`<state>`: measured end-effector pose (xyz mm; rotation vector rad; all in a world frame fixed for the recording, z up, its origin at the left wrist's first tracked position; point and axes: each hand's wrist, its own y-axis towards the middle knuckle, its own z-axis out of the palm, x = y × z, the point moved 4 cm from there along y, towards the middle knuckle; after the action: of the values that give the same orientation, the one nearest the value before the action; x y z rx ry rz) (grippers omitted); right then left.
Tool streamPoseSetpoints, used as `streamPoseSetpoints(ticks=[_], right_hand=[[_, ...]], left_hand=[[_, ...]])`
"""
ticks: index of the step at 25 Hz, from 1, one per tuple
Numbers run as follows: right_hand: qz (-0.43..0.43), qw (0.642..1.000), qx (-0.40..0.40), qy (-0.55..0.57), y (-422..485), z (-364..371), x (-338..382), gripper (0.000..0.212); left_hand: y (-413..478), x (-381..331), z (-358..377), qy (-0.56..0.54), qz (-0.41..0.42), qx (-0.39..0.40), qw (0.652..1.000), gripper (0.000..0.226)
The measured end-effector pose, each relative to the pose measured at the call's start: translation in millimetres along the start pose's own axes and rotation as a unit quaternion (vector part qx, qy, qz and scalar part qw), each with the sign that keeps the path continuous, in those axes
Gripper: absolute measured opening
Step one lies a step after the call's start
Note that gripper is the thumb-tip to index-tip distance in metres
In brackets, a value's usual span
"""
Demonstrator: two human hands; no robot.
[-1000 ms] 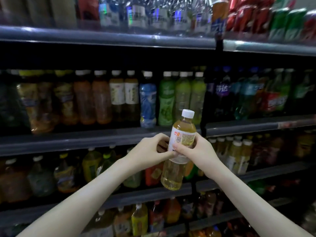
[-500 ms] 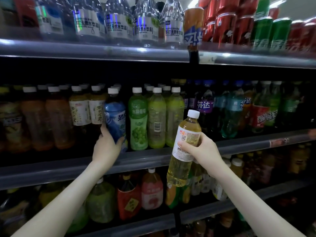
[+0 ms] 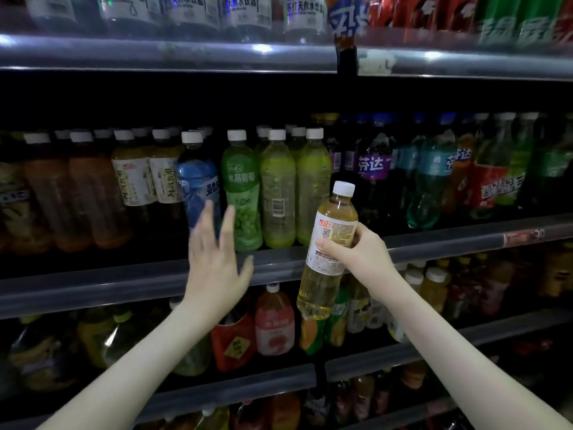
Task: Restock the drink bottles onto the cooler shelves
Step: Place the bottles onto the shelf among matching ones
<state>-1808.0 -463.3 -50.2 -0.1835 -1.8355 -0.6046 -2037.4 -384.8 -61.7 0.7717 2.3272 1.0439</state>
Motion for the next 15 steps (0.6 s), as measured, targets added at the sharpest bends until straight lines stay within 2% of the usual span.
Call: streamPoseSetpoints(ticks=[3,9,12,15], right_hand=[[0.014,1.000,-0.011,-0.002,-11.1,-5.5,-16.4,0.046],[0.017,0.996,-0.087,0.005,-31.6,-69.4,-39.5,0.040],[-0.001,0.994,-0.105,0.010,-26.2,-120.9,-46.8,0.033],[-0.017,0.993,-0.119,0.013,-5.2,-180.4,-49.3,0.032]], left_hand=[[-20.4,-25.4,13.2,-0.029,0.085,0.045,0.995,0.083],[-11.5,-84.9,45.6,-0.098,0.195,0.049,0.975,0.044],[1.5,-130.8,70.2,-0.123,0.197,0.044,0.972,0.029],[37.2,-183.1,93.7,-0.135,0.147,0.001,0.980,0.021]])
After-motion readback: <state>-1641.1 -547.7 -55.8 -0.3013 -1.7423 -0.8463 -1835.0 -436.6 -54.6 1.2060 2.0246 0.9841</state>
